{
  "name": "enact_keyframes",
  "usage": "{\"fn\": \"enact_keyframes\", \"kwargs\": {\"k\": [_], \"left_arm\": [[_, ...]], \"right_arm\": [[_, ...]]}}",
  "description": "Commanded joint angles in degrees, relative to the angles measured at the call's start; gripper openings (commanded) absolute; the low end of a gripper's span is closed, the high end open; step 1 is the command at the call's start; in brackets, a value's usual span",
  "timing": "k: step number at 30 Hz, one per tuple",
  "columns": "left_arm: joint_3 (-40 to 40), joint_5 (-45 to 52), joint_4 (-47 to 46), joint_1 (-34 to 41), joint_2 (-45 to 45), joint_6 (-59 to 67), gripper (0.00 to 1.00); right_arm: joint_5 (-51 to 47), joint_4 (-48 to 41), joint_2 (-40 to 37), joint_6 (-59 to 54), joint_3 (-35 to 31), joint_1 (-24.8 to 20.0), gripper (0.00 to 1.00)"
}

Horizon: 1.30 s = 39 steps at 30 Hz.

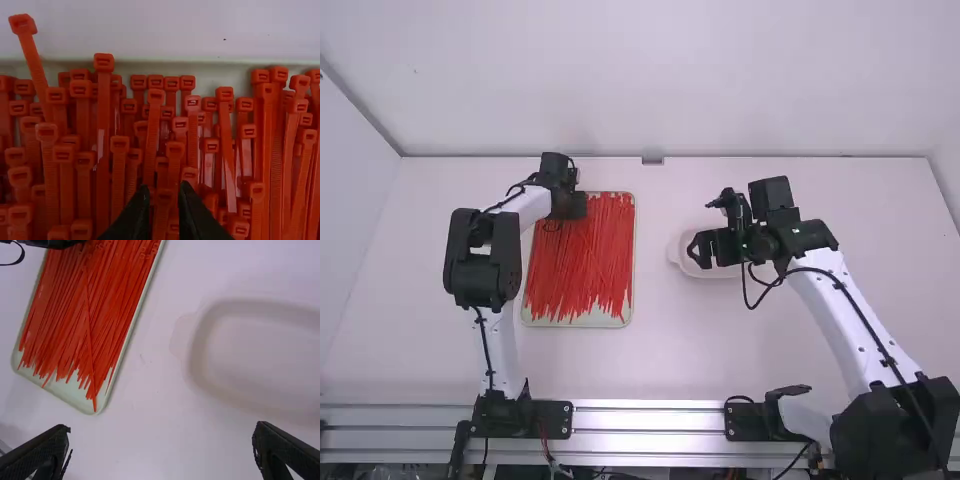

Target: Fasten the cable tie

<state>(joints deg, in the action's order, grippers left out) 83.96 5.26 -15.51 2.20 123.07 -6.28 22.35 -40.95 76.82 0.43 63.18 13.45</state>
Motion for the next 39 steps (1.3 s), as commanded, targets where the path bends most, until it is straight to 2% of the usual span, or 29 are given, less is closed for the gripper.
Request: {"fn": "enact_keyframes", "kwargs": {"k": [1, 25, 31, 39], "left_arm": [[1.3, -0.2, -0.1, 0.0, 0.7, -0.3, 0.17], [1.2, -0.2, 2.9, 0.0, 1.4, -0.3, 0.17], [1.2, -0.2, 2.5, 0.1, 1.9, -0.3, 0.13], [1.2, -0.2, 1.8, 0.1, 2.0, -0.3, 0.15]], "right_arm": [[0.2, 0.0, 0.0, -0.3, 1.7, 0.2, 0.98], [0.2, -0.2, 0.0, -0.4, 1.7, -0.3, 0.98], [0.1, 0.0, 0.0, -0.3, 1.7, 0.1, 0.98], [0.1, 0.2, 0.0, -0.5, 1.7, 0.0, 0.98]]}}
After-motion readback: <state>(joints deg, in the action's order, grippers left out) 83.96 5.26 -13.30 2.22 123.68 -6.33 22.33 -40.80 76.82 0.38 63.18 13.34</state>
